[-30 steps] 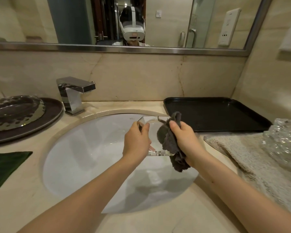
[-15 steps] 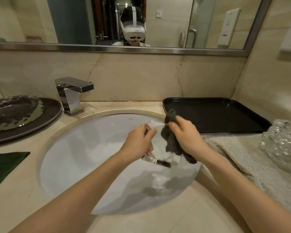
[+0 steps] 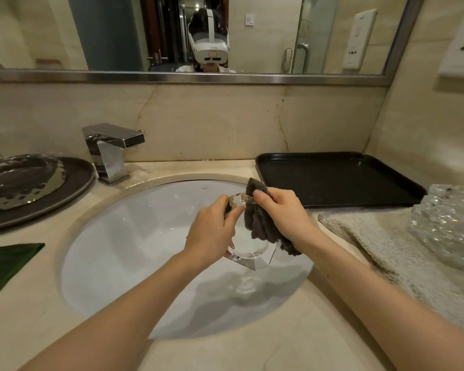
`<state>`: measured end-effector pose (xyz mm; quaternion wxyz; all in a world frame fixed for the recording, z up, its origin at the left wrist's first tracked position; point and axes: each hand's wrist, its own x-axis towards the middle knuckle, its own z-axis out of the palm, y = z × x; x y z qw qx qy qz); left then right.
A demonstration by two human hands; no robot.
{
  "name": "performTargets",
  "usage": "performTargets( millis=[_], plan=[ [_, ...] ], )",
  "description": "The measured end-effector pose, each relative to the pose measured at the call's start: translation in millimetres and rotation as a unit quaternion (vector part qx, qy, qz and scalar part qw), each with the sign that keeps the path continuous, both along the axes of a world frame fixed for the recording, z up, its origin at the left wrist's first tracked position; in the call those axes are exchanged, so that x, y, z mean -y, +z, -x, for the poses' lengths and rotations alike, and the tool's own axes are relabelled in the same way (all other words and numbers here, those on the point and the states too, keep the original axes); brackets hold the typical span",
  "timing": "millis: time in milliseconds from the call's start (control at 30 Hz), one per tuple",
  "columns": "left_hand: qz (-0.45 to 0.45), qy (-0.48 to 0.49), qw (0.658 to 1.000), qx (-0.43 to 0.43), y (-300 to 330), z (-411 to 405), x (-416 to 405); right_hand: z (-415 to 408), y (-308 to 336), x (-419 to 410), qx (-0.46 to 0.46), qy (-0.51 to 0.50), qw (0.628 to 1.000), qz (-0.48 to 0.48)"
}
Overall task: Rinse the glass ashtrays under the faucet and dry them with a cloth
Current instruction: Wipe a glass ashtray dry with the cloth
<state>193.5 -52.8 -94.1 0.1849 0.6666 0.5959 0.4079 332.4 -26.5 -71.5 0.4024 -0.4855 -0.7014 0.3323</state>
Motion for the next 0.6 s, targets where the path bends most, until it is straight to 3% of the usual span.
performTargets(
  millis=[100, 233, 333, 467, 600],
  plan=[
    [-0.017, 0.004, 1.000, 0.009, -2, 1, 0, 1, 0, -1, -0.160, -0.006, 0.982, 0.096],
    [-0.018, 0.020, 0.995, 0.093, 2, -2, 0, -1, 2, 6, -0.336, -0.019, 0.906, 0.258],
    [-0.032, 0.062, 0.982, 0.174, 11, -5, -2, 2, 4, 16, -0.420, 0.034, 0.847, 0.324],
    [-0.020, 0.118, 0.980, 0.161, 8, -1, -6, 7, 3, 20, -0.403, 0.080, 0.849, 0.332],
    [0.022, 0.149, 0.976, 0.159, 3, -2, -9, 6, 4, 15, -0.258, 0.007, 0.921, 0.293]
  ],
)
